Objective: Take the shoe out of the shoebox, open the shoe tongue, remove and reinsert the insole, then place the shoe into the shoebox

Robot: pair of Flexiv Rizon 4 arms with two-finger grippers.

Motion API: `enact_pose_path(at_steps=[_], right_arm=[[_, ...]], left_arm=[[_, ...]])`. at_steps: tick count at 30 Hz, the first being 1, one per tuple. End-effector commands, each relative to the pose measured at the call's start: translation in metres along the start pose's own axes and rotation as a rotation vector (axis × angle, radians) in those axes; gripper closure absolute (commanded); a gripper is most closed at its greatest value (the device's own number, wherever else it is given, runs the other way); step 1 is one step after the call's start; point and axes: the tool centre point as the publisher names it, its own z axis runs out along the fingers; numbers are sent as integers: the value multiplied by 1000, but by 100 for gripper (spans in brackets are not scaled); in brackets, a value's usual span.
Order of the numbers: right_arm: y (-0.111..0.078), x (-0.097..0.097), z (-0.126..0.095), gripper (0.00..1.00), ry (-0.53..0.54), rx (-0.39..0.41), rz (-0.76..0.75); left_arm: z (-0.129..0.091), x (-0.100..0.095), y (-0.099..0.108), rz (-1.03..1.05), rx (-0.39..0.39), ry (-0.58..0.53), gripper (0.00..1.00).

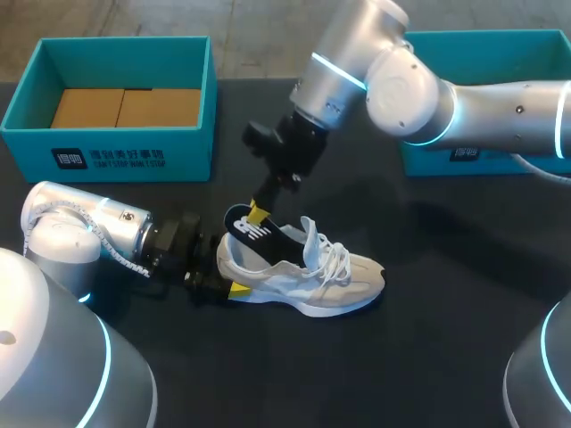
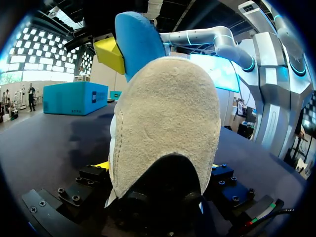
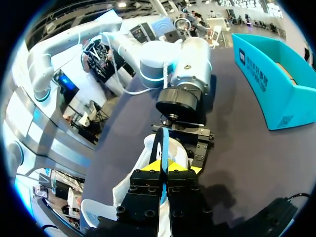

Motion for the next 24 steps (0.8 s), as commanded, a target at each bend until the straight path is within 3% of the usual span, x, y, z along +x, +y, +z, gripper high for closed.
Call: enact_pose_path(at_steps=[1,8,10,12,24], right_arm=[[1,-5,2,100,10,1,-2],[-3,-4,4,100,17,-10,-6],[-4,-4,5,80,22,-11,-1],[-7,-4,7,76,29,-18,10],[-14,1,16,83,47,-48,22]], left_arm=[[-1,-1,4,0,0,-1,100],[-1,-1,4,0,0,-1,100],[-1,-1,4,0,0,-1,100],[-1,-1,4,0,0,-1,100],[-1,-1,4,0,0,-1,100]])
